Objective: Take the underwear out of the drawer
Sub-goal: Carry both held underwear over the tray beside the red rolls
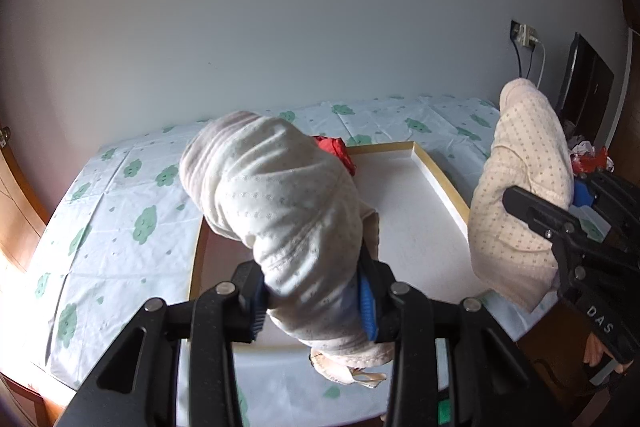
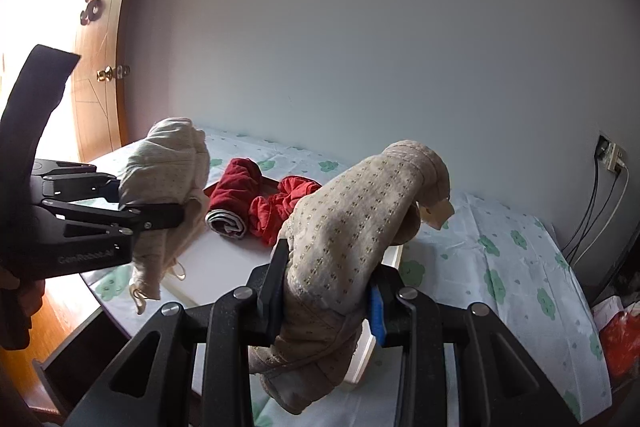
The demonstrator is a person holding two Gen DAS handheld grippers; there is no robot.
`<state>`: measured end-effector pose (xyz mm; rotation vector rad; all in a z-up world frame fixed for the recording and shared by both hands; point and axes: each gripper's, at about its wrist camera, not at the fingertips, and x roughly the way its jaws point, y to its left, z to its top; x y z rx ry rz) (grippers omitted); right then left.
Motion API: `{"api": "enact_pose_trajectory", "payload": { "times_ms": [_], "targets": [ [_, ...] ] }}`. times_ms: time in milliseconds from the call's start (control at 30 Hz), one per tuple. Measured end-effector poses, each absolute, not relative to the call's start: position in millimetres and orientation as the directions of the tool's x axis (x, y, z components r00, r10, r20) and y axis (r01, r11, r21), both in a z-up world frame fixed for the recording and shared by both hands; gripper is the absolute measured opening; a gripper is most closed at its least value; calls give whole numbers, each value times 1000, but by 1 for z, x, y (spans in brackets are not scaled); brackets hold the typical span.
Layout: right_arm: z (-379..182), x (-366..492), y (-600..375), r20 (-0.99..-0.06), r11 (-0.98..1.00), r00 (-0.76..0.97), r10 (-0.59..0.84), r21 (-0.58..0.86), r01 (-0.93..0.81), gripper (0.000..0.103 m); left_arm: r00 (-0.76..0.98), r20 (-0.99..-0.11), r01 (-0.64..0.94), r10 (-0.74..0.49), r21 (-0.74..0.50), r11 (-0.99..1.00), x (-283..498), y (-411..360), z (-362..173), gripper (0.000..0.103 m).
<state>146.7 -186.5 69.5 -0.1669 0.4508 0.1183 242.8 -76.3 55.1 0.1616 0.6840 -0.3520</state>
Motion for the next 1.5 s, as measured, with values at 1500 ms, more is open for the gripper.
{"api": "enact_pose_trajectory", "payload": {
  "times_ms": [1500],
  "targets": [
    [7, 325, -213, -706, 942, 707, 29, -218, -256, 36, 615, -768, 350, -177, 65, 935, 364, -167, 6, 38]
  ]
}}
